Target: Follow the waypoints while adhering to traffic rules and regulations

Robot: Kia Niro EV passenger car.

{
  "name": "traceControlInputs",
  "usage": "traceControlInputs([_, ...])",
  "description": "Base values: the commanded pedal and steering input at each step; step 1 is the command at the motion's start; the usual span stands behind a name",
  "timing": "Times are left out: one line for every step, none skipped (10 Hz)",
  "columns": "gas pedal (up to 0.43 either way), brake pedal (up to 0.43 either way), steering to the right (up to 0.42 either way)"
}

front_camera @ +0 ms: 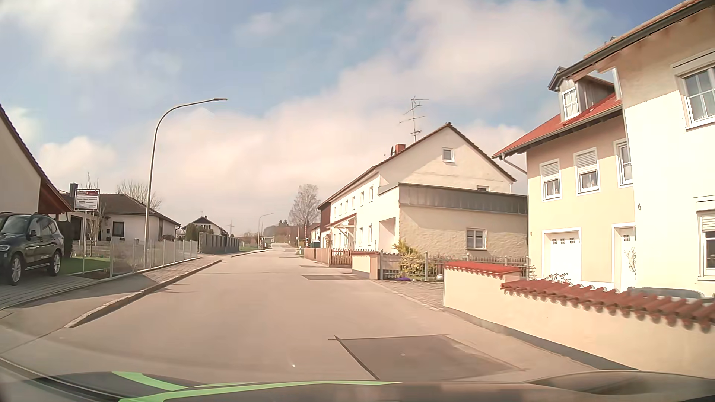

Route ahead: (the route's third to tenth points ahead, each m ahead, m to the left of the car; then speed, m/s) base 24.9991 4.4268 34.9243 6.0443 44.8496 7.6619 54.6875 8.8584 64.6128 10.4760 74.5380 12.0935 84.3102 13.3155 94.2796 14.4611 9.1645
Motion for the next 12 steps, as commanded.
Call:
traceControlInputs([0.28,0.0,-0.109])
traceControlInputs([0.28,0.0,-0.103])
traceControlInputs([0.28,0.0,-0.096])
traceControlInputs([0.268,0.0,-0.088])
traceControlInputs([0.268,0.0,-0.076])
traceControlInputs([0.268,0.0,-0.062])
traceControlInputs([0.268,0.0,-0.051])
traceControlInputs([0.268,0.0,-0.042])
traceControlInputs([0.268,0.0,-0.037])
traceControlInputs([0.268,0.0,-0.035])
traceControlInputs([0.268,0.0,-0.03])
traceControlInputs([0.268,0.0,-0.02])
